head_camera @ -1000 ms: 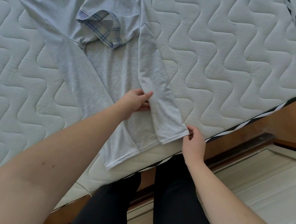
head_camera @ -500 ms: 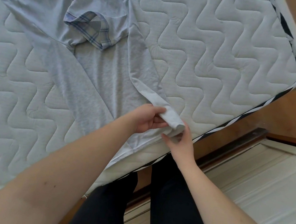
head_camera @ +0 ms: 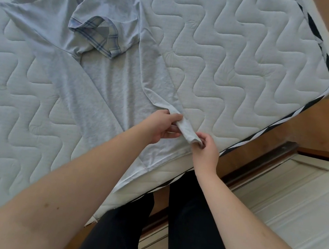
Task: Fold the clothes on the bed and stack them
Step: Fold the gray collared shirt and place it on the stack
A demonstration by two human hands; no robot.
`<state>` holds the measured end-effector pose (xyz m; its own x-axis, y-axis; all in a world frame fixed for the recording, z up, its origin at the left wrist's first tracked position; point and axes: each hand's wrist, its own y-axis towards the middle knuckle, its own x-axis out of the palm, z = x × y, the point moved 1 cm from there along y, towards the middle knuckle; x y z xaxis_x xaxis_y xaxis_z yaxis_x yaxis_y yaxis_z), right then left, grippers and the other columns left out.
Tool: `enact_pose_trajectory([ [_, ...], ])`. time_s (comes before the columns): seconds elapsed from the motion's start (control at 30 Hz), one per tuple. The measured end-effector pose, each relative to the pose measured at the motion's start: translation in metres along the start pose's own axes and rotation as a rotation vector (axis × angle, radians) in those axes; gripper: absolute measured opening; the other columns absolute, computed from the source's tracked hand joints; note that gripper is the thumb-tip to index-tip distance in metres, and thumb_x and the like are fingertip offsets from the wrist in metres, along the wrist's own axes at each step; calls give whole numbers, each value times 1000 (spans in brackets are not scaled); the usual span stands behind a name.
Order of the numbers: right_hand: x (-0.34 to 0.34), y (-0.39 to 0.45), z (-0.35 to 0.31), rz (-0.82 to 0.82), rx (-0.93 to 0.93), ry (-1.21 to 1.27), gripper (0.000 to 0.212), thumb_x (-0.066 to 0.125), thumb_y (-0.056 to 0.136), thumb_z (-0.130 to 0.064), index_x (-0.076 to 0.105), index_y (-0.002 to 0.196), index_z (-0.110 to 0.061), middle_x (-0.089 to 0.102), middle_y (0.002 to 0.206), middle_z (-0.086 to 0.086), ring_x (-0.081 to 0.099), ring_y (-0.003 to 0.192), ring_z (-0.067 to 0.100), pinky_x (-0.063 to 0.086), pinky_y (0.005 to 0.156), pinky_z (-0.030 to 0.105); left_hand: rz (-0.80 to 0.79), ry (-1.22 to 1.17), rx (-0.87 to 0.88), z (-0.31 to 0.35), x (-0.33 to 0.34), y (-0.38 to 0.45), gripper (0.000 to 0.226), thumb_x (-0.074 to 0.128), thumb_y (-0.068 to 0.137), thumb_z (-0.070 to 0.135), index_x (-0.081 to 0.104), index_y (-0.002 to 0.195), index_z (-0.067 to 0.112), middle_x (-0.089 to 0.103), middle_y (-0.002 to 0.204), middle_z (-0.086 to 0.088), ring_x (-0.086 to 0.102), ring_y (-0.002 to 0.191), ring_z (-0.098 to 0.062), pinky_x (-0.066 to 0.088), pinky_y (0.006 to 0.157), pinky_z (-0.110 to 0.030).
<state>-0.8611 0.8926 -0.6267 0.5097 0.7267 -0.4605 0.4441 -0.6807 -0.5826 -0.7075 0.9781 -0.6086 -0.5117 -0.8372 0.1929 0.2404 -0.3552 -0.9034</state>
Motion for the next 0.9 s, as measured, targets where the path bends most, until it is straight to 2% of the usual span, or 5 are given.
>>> enact_pose_trajectory([
  [0.23, -5, 2, 14, -36, -41, -89, 23, 64, 89, -23, 61, 108, -35, 64, 93, -20, 58, 83, -9, 43, 63, 7, 34, 443, 2, -15, -20, 8, 25, 72, 87, 17, 60, 108, 9, 70, 98, -7, 71, 79, -18, 60, 63, -29],
  [0.37, 0, 5, 17, -10, -62, -99, 30, 63, 87, -6, 62, 106, -29, 64, 93, -17, 60, 86, -4, 46, 72, 9, 174, 912, 73, -29, -37, 9, 20, 70, 88, 28, 60, 94, 11, 66, 79, -2, 64, 65, -16, 56, 60, -29],
  [0.7, -3, -7, 32, 124, -78, -177, 24, 60, 88, -8, 62, 103, -26, 59, 97, -11, 54, 81, -3, 46, 75, 13, 62, 894, -139, -28, -56, 10, 45, 66, 85, 56, 68, 80, 11, 73, 63, 2, 68, 52, -9, 49, 48, -21],
  [0.77, -4, -7, 30, 152, -68, -185, 33, 56, 85, -2, 61, 111, -21, 54, 107, -8, 52, 86, -3, 40, 77, 6, 111, 869, -72, -19, -65, 14, 44, 61, 88, 57, 66, 82, 13, 72, 61, 3, 66, 50, -8, 48, 48, -21],
  [0.9, -2, 0, 18, 146, -123, -238, 36, 52, 83, 2, 58, 114, -15, 51, 107, -4, 50, 87, 7, 40, 80, 18, 350, 710, 224, 6, -87, 22, 26, 56, 96, 38, 58, 79, 18, 67, 63, 3, 62, 47, -6, 46, 50, -21],
])
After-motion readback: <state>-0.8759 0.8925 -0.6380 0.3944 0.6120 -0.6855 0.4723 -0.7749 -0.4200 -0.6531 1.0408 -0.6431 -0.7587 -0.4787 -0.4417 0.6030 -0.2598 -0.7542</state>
